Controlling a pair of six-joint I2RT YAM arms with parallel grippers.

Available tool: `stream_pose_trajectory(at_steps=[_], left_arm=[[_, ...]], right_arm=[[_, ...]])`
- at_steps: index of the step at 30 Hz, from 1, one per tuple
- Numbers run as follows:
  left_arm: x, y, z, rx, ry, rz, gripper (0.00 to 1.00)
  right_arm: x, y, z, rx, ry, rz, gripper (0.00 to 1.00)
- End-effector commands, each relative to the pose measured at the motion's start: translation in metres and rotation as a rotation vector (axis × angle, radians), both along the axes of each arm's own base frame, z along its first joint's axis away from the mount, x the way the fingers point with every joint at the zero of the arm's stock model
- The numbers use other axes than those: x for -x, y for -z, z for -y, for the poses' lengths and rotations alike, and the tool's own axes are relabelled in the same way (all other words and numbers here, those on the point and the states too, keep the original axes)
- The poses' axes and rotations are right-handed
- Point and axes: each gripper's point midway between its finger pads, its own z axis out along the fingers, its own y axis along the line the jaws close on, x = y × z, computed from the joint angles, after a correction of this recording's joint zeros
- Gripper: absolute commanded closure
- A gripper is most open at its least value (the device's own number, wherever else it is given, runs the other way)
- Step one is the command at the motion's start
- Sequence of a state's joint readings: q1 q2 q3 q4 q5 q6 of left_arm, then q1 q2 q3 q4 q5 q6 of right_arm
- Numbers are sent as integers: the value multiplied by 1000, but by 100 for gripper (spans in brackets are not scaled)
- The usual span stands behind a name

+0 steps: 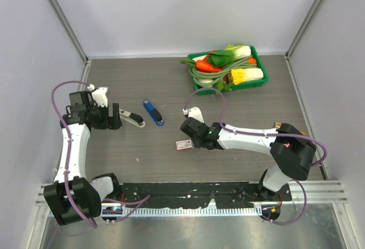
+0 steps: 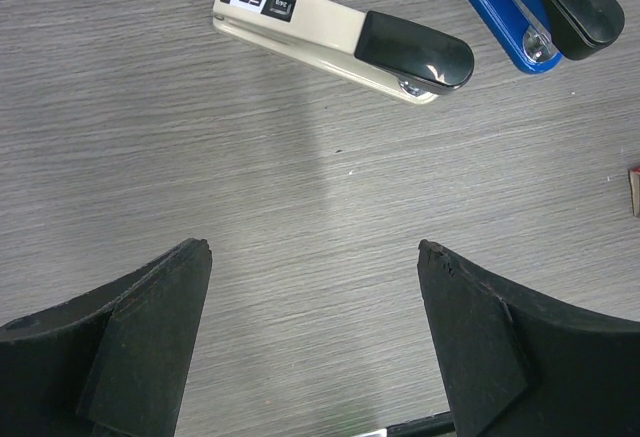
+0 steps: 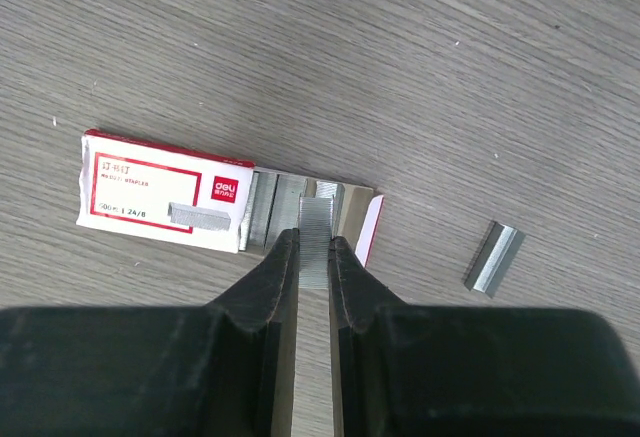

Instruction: Unload the staples from the stapler

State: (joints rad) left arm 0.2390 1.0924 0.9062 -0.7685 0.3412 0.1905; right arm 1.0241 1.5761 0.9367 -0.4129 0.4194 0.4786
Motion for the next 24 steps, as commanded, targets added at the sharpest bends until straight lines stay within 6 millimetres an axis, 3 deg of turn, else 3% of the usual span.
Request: stream_pose_trajectory(at_steps=[1,24], left_arm=[[-4,-8,-1,-5,5,47,12],[-4,-7,-1,-12,12,46,12]], right_arm=[[-5,3,-8,-36,18,8,99],[-9,19,-11,-10,14,6,99]])
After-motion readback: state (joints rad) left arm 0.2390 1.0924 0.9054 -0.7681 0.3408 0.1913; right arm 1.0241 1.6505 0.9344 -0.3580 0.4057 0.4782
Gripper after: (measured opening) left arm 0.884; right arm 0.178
